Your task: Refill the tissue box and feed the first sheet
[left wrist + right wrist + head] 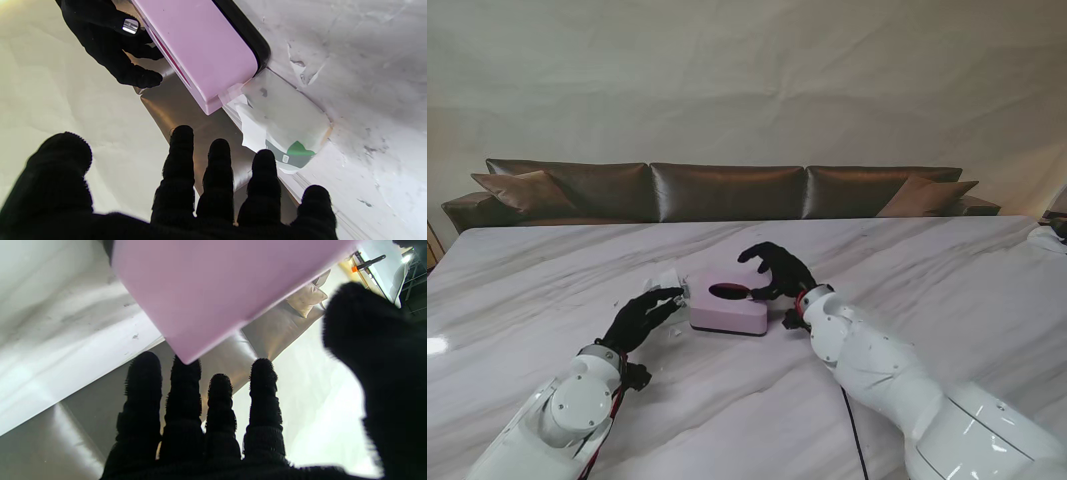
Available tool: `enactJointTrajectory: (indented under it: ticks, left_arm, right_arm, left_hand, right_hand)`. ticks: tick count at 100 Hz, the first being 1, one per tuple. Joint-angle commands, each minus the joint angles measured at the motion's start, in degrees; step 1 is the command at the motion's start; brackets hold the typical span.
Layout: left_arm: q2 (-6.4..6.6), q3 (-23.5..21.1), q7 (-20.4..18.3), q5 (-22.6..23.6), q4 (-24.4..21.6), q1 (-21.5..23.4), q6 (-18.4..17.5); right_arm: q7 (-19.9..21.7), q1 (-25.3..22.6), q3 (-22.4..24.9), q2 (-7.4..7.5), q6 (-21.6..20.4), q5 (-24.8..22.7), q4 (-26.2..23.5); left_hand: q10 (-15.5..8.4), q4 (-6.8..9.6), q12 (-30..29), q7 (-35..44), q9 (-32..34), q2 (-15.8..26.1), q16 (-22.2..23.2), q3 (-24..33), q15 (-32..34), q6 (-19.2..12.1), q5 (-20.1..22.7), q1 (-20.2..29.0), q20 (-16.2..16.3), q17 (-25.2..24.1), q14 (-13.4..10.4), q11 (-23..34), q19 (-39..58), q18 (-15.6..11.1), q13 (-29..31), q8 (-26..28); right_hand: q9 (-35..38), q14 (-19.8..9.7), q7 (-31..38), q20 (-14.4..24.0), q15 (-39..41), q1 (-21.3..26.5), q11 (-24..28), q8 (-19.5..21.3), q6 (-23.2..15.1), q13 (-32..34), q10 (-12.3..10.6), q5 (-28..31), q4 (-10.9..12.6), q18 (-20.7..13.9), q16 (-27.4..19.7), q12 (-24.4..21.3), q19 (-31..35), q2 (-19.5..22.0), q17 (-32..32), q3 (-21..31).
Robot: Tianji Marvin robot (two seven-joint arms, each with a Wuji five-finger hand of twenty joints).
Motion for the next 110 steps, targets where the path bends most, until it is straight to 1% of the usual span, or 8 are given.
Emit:
enactJointTrajectory:
  ticks: [1,16,27,52,62,80,94,110]
  left_arm:
    - [-0.23,-0.22,-0.51,-0.08,-0.64,0.62,-0.20]
    - [-0.28,-0.36,-0.25,-0.17,-0.66,0.90,-0.41]
    - [-0.32,-0.36,-0.11,-0.32,-0.51,0.84,-0.87]
    - [-0.23,-0.87,-0.24,-0.46,0.24,0.55,-2.88]
    - [-0.02,-1.55,-0.85,-0.30,0.27,0.64,-3.66]
    - [0.31,-2.97,-1.89,-0.47,0.38,1.36,-5.34]
    - [0.66,-4.24,-3.21,-0.79,-0.31,2.49,-5.91]
    - [0.91,-5.46,-3.79,-0.53,-1.60,3.93,-6.16]
  right_arm:
    - [0.48,-0.71,0.61,1.38,1.80,-0.58,-3.51]
    - [0.91,-3.67,3.42,6.13,9.05,-3.77,-16.13]
    - [2.50,-6.69,6.32,9.15,13.91,-6.61,-25.86]
    - [8.80,-11.94,9.13,13.64,21.83,-12.96,-41.89]
    - [10.67,-12.63,8.67,14.25,24.34,-14.17,-44.68]
    - [11.81,-12.51,6.37,14.05,27.29,-14.55,-46.27]
    - [12.10,-11.58,3.88,13.53,29.28,-14.80,-45.74]
    - [12.55,-10.38,1.07,12.63,31.45,-14.15,-43.80]
  left_hand:
    - [-0.50,-1.61,0.31,0.59,-2.44,2.09,0.62,-1.24,0.00,-0.18,0.17,-0.25,0.87,-1.17,-0.22,0.21,27.47,1.18,-0.57,0.79]
    - [-0.45,-1.62,0.28,0.55,-2.40,2.13,0.64,-1.24,0.02,-0.16,0.15,-0.27,0.84,-1.20,-0.13,0.16,27.42,1.26,-0.50,0.77]
    - [-0.46,-1.61,0.28,0.52,-2.34,2.19,0.63,-1.23,-0.01,-0.13,0.13,-0.28,0.86,-1.17,-0.19,0.17,27.45,1.21,-0.49,0.76]
    - [-0.51,-1.62,0.29,0.49,-2.27,2.19,0.63,-1.26,-0.03,-0.15,0.14,-0.33,0.96,-1.16,-0.26,0.18,27.58,1.24,-0.43,0.74]
    - [-0.40,-1.62,0.29,0.46,-2.23,2.23,0.63,-1.24,-0.06,-0.11,0.11,-0.32,0.98,-1.18,-0.17,0.18,27.62,1.25,-0.44,0.72]
    - [-0.42,-1.64,0.28,0.43,-2.20,2.26,0.63,-1.29,-0.06,-0.14,0.13,-0.35,0.99,-1.20,-0.18,0.15,27.63,1.29,-0.35,0.70]
    - [-0.31,-1.62,0.29,0.41,-2.02,2.39,0.62,-1.24,-0.09,-0.06,0.19,-0.28,0.99,-1.20,-0.14,0.19,27.62,1.31,-0.41,0.69]
    - [-0.21,-1.66,0.38,0.42,-1.70,2.49,0.61,-1.26,-0.11,-0.05,0.27,-0.21,0.99,-1.20,-0.16,0.37,27.62,1.31,-0.33,0.69]
  right_hand:
    - [-0.45,-0.76,-0.43,-0.61,-3.55,-2.75,-0.77,-0.17,-0.40,-4.20,-1.51,-1.16,-0.11,-0.18,-1.96,0.37,-1.43,0.01,-1.74,0.72]
    - [0.15,-0.83,-1.37,-1.23,-6.85,-5.62,-1.67,-0.60,-1.11,-8.88,-2.46,-0.80,-0.49,2.15,-5.59,0.04,-5.08,0.64,-4.43,0.00]
    - [1.01,-1.20,-2.05,-0.63,-7.14,-7.01,-2.67,-0.91,-1.38,-8.42,-3.02,-0.02,-0.68,1.62,-6.37,-0.39,-4.44,1.09,-3.18,-0.59]
    - [9.68,-0.04,-3.40,5.21,-5.19,-9.95,-5.12,-1.28,0.39,4.55,-1.66,5.50,-1.15,-9.12,-6.29,-0.87,14.38,2.00,12.77,-1.68]
    - [13.83,-0.08,-3.29,4.78,-5.88,-11.48,-5.59,-0.70,-0.32,10.24,-0.47,8.62,-1.25,-14.29,-7.37,-0.90,21.53,2.85,22.89,-2.10]
    - [19.89,-0.16,-3.73,1.37,-7.21,-13.05,-5.94,-0.11,1.09,19.37,1.21,10.90,-1.33,-19.35,-9.21,-0.96,29.32,3.72,36.86,-2.40]
    - [24.63,-0.01,-3.28,-0.35,-7.94,-13.82,-6.32,-0.50,3.56,24.57,3.00,13.05,-1.36,-21.58,-10.46,-1.23,32.08,4.25,42.99,-2.35]
    - [29.23,0.22,-3.23,-0.30,-12.28,-14.76,-6.38,-0.93,6.44,27.80,4.92,15.53,-1.34,-21.15,-13.27,-1.41,33.90,4.94,43.53,-2.33]
